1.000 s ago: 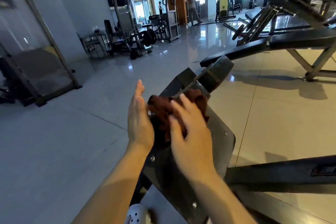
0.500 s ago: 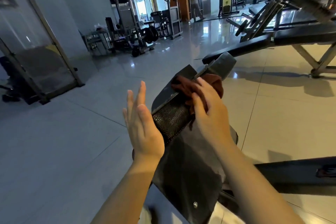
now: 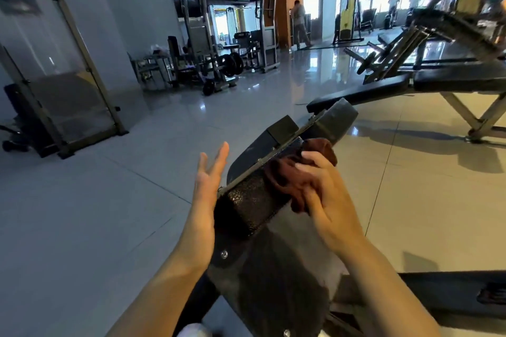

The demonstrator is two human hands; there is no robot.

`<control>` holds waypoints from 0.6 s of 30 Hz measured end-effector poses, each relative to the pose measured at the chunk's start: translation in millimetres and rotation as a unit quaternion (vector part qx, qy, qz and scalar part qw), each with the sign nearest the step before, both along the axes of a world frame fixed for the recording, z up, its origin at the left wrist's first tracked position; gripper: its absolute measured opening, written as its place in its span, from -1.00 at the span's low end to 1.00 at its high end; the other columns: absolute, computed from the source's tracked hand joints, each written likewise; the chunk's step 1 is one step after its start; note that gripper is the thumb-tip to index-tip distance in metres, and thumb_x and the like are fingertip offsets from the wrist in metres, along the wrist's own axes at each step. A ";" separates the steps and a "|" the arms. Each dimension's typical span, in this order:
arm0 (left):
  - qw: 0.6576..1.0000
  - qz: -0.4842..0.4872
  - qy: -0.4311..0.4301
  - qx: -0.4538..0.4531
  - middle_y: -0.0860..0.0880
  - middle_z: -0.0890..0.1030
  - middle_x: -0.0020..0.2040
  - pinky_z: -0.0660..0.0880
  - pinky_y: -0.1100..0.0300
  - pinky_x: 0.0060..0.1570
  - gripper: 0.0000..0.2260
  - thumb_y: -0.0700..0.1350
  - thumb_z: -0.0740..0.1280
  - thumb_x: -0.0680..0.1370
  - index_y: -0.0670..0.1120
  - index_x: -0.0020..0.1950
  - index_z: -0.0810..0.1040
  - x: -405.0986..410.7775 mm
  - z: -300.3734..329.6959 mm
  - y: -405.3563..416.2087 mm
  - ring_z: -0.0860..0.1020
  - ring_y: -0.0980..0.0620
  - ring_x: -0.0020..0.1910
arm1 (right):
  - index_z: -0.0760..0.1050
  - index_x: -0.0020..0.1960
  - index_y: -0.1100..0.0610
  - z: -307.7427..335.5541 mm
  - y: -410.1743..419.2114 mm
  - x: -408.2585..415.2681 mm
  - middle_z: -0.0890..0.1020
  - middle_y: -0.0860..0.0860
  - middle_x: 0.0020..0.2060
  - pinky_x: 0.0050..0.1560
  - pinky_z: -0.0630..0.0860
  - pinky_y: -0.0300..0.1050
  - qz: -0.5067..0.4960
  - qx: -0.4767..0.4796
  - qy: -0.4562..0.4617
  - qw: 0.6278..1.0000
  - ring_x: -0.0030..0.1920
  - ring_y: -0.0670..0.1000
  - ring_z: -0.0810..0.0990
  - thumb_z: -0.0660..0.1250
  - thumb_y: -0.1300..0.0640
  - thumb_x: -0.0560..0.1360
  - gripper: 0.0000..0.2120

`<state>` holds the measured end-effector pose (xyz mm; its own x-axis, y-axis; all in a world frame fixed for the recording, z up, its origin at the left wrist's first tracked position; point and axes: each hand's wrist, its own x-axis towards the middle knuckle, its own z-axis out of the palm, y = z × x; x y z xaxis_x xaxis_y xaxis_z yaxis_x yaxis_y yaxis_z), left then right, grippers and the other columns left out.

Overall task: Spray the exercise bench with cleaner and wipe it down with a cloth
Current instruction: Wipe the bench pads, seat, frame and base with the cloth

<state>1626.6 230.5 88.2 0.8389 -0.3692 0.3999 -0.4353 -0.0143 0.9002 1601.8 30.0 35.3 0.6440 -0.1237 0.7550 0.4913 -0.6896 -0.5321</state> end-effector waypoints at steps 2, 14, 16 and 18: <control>1.000 0.020 -0.009 0.011 0.27 0.02 0.56 -0.07 0.55 0.21 -0.36 0.46 -0.08 0.45 0.28 0.49 0.18 1.9 -0.7 -0.9 -0.08 0.52 0.42 | 0.35 0.24 -0.14 6.9 -9.3 11.4 0.24 -0.43 0.30 0.30 0.38 -0.26 -0.023 0.027 0.014 0.999 0.30 -0.29 0.32 0.06 -0.02 0.59 -0.74; 0.997 -0.057 0.049 -0.008 0.38 0.56 0.17 0.41 0.33 0.24 -0.53 0.36 0.12 0.43 0.24 0.26 0.47 -11.9 7.7 8.2 0.35 0.35 0.30 | 0.52 0.18 0.10 3.8 94.6 -39.9 0.46 -0.05 0.31 0.42 0.28 -0.09 0.048 -0.019 -0.089 0.995 0.40 -0.11 0.35 0.14 -0.01 0.63 -0.72; 0.999 -0.051 0.011 0.006 0.32 0.37 0.41 0.19 0.07 0.47 -0.47 0.42 0.12 0.48 0.27 0.39 0.39 -4.5 6.2 11.4 0.20 0.20 0.49 | 0.46 0.26 0.06 -0.9 74.4 -27.4 0.40 -0.08 0.37 0.46 0.23 -0.16 0.010 0.023 -0.082 0.996 0.45 -0.15 0.28 0.14 -0.01 0.63 -0.72; 0.995 -0.005 -0.060 0.085 0.37 0.14 0.50 -0.06 0.15 0.50 -0.43 0.43 0.07 0.46 0.33 0.46 0.23 0.0 4.5 9.1 -0.02 0.34 0.51 | 0.38 0.32 -0.06 -6.0 56.6 -14.7 0.31 -0.15 0.43 0.48 0.21 -0.18 -0.040 0.121 -0.051 0.991 0.48 -0.17 0.23 0.11 -0.03 0.62 -0.71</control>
<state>1626.7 239.6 92.7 0.7842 -0.4489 0.4285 -0.5410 -0.1563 0.8264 1587.0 86.5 29.3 0.5460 -0.3565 0.7581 0.4997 -0.5878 -0.6363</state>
